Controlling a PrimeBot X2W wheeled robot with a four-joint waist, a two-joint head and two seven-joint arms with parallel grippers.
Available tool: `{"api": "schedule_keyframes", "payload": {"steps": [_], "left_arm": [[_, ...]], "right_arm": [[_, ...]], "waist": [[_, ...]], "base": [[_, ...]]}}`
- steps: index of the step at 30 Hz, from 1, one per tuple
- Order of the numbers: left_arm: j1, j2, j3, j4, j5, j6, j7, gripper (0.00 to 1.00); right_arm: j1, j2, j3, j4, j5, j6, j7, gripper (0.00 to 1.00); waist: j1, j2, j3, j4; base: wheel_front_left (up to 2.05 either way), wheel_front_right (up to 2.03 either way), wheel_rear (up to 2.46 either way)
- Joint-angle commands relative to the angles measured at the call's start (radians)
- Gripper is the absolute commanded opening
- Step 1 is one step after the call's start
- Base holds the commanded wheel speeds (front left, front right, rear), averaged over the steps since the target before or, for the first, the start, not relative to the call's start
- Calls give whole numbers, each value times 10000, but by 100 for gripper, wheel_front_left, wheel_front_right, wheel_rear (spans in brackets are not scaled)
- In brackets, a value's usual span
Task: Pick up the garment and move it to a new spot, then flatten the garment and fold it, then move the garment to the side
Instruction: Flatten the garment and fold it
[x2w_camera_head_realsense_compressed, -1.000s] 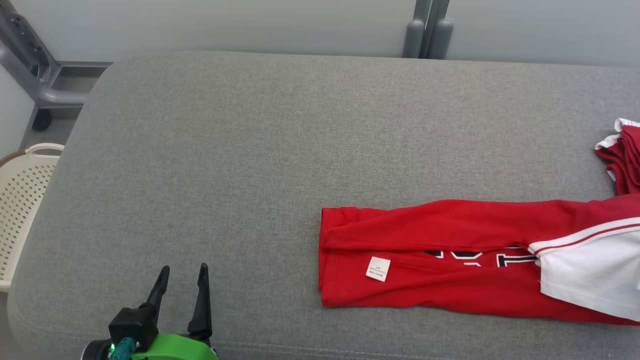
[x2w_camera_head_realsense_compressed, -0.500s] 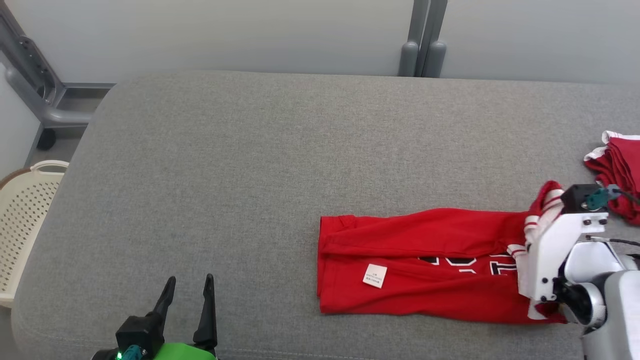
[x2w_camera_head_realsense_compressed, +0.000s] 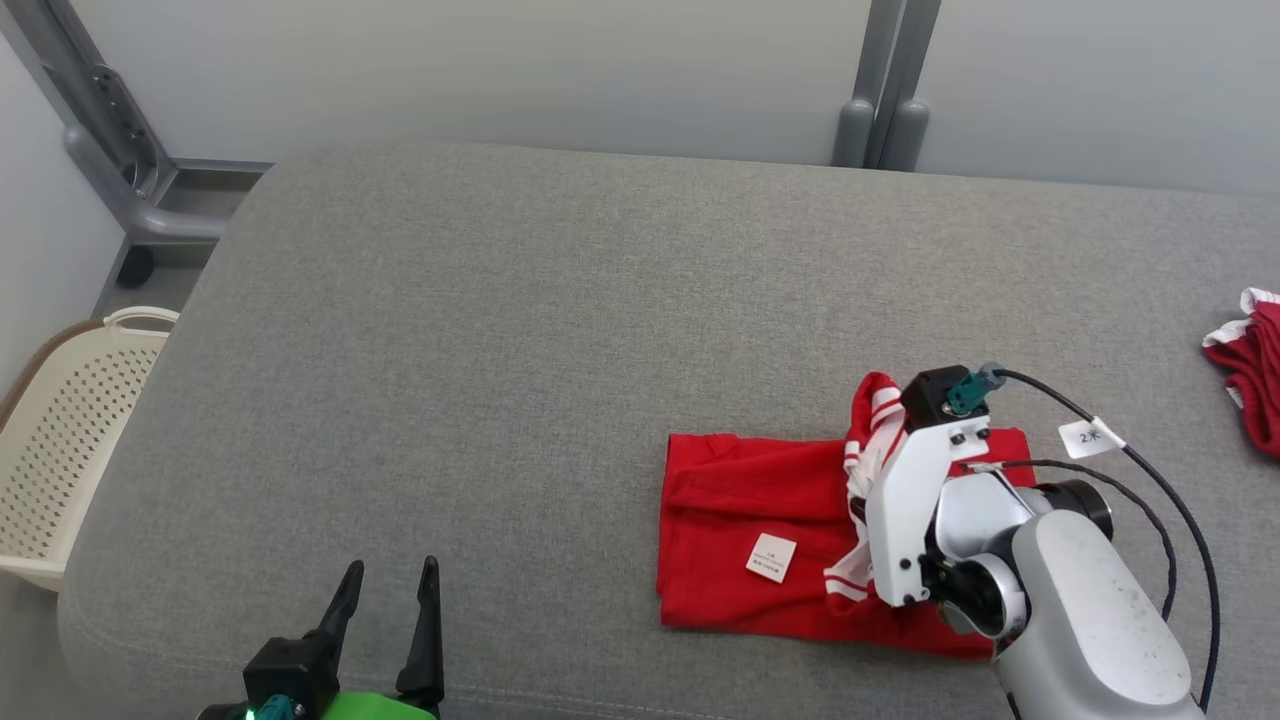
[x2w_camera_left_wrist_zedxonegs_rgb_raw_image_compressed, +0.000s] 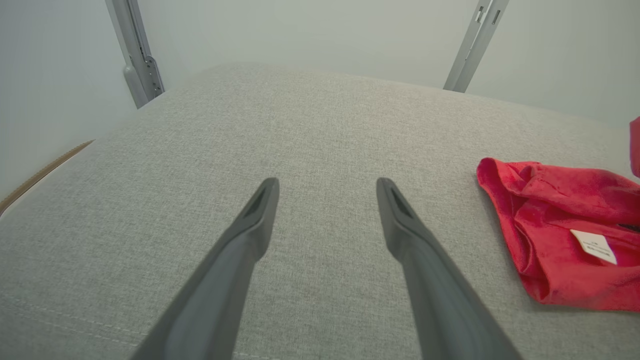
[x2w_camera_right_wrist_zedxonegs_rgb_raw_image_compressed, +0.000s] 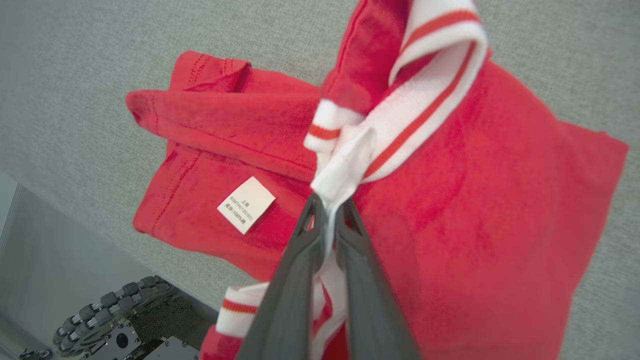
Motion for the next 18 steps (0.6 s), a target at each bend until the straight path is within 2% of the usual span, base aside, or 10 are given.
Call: {"api": "schedule_keyframes", "payload": {"steps": [1, 18], "left_arm": [[109, -27, -5, -8, 8, -49, -6, 100], [-294, -77, -154, 72, -58, -71, -6, 100]], "right_arm": [[-117, -15, 17, 59, 87, -3, -60, 0], [-1821, 52, 1779, 2379, 1861, -3, -1172, 0]], "waist": [[0, 0, 7, 64], [0, 0, 429, 570]], "base": [[0, 0, 0], [0, 0, 0]]}}
